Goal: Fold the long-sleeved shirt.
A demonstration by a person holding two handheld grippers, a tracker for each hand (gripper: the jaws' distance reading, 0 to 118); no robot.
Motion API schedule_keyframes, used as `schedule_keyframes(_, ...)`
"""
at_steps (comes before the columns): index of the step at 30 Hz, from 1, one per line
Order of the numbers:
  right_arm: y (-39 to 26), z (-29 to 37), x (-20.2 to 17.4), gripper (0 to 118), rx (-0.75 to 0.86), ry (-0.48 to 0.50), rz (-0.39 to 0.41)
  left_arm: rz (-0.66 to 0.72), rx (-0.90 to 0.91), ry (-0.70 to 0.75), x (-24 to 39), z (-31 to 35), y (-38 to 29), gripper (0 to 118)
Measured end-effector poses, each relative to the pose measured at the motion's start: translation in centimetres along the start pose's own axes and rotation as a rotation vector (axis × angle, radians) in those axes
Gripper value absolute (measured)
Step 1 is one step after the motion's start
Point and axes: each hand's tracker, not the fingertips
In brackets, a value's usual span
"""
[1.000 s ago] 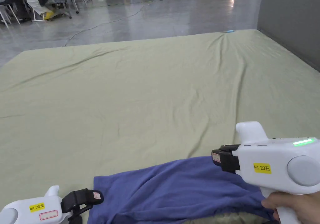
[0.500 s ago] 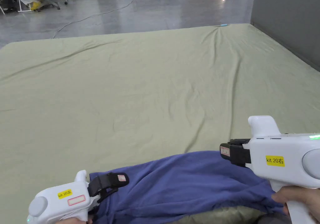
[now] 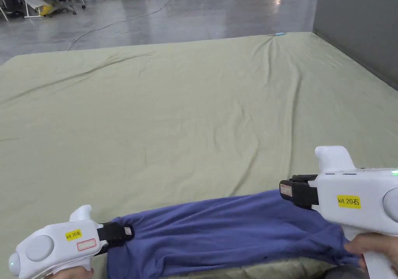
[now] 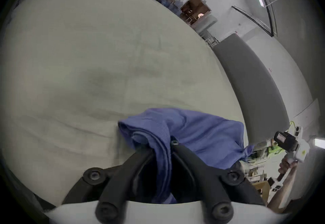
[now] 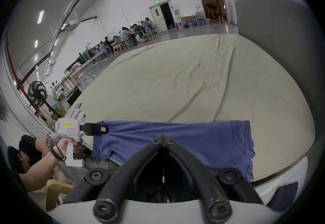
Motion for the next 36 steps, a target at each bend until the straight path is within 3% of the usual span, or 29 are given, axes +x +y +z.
schedule_keyframes(5,-0.1,-0.2,-0.3,0,-0.001,0.004,-0.001,-0.042,0.083,0.113,-1.4,5.0,2.2,0)
schedule_keyframes(8,-0.2,-0.5,-0.4,0,-0.006,0.010,0.000,0.100,0.109,0.197,-4.1,8.8,3.4,0)
schedule_keyframes(10,-0.3,-0.8,-0.5,0,-0.008,0.017,-0.001,0.113,0.136,0.316,-5.1,11.3,4.3,0)
schedule_keyframes(12,-0.3,-1.2,-0.6,0,-0.011,0.025,-0.001,0.108,0.134,0.338,-5.7,12.9,4.6,0)
schedule_keyframes(15,-0.3,-1.5,-0.7,0,-0.010,0.041,-0.004,0.097,0.139,0.269,-4.1,14.1,4.6,0)
schedule_keyframes(19,-0.4,-1.8,-0.6,0,-0.007,0.057,-0.015,0.141,0.163,0.008,1.2,13.4,4.2,0)
schedule_keyframes(26,-0.6,-0.2,0.6,0,0.020,0.043,-0.028,-0.014,0.000,-0.243,14.9,7.0,2.9,0)
schedule_keyframes(33,-1.4,2.0,3.5,0,0.052,-0.008,-0.083,-0.089,-0.167,-0.308,23.3,-4.5,1.7,0)
schedule_keyframes(36,-1.6,2.8,4.7,0,0.057,-0.029,-0.102,-0.088,-0.236,-0.233,24.6,-9.8,0.7,0)
